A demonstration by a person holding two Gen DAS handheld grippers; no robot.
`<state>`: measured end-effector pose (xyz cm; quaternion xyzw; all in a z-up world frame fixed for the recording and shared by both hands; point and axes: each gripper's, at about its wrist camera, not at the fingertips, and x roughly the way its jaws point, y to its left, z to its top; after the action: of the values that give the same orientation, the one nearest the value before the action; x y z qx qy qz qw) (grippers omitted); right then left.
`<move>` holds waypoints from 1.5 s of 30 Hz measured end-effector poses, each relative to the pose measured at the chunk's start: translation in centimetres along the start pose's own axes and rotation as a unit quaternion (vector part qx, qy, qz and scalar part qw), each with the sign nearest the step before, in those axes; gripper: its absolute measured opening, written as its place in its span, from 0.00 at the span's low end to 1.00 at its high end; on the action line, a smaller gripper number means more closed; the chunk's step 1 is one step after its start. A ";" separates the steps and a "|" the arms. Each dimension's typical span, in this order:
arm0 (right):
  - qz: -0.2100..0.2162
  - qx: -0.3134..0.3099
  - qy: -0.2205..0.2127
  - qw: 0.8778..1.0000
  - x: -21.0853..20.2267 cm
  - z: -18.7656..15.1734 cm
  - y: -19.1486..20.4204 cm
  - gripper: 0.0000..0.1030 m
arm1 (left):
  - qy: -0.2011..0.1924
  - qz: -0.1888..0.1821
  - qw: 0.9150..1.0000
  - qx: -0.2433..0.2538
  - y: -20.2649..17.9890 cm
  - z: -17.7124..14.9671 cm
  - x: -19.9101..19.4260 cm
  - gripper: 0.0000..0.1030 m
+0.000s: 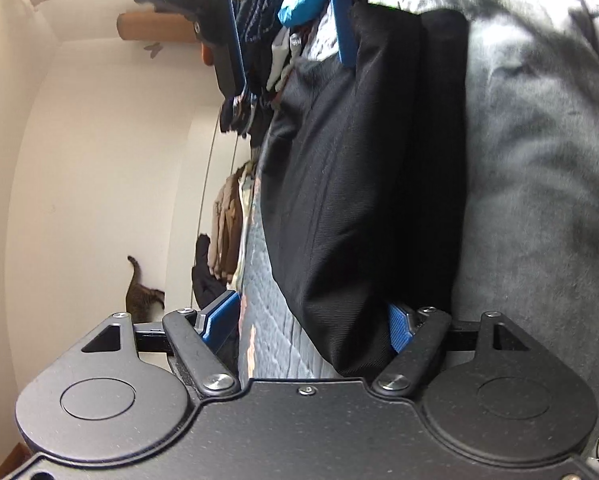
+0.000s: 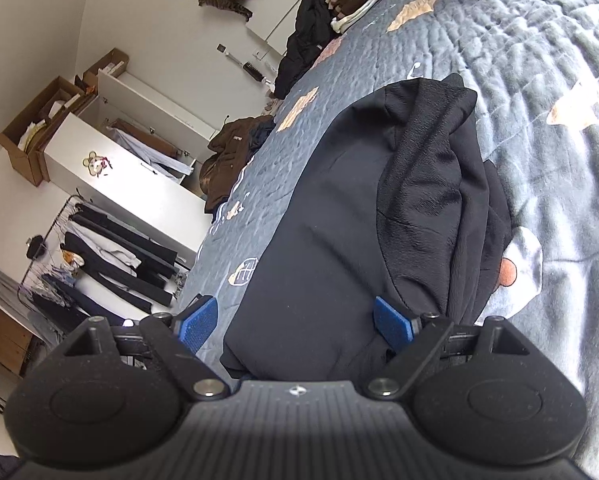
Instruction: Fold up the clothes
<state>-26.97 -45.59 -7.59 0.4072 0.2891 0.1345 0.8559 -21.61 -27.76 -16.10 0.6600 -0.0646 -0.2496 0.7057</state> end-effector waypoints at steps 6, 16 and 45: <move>0.003 -0.006 0.006 1.000 -0.1 -0.5 -0.3 0.83 | -0.005 -0.022 1.000 -0.007 0.3 -1.2 -0.6 0.25; -0.005 -0.027 0.015 0.999 -0.6 -1.2 0.0 0.82 | -0.004 -0.014 0.999 0.029 -1.3 -1.5 1.9 0.25; -0.149 -0.094 0.040 0.984 -0.5 -4.0 3.4 0.84 | -0.055 -0.064 0.995 -0.046 1.6 -1.9 -2.4 0.21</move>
<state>-29.74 -41.20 -6.75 0.2718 0.3663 0.0485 0.8886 -22.46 -24.99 -14.21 0.6149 -0.0495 -0.3324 0.7134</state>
